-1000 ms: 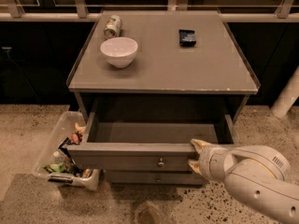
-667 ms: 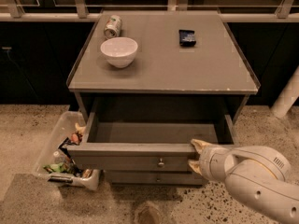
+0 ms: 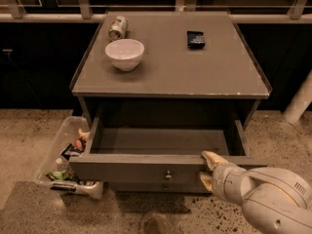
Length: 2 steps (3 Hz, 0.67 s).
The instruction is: Open top drawer
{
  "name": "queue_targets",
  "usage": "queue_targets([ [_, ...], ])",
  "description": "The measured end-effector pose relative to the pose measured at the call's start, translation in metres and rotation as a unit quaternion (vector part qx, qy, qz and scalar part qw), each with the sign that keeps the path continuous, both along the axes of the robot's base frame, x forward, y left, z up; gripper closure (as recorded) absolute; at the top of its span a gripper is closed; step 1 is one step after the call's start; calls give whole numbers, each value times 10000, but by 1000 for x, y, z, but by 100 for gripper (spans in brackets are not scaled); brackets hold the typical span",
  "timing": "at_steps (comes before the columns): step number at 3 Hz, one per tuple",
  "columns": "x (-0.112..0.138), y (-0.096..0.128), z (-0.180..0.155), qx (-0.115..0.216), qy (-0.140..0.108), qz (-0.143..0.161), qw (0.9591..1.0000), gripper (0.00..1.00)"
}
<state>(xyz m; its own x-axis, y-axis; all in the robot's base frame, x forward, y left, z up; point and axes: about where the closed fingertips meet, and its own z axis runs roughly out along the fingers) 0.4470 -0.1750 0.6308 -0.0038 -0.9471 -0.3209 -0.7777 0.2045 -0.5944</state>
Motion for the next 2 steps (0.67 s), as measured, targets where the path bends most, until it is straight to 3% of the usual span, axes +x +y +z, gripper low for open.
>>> queue_targets([
  [2,-4,3,7,-17,-65,47,10000,100],
])
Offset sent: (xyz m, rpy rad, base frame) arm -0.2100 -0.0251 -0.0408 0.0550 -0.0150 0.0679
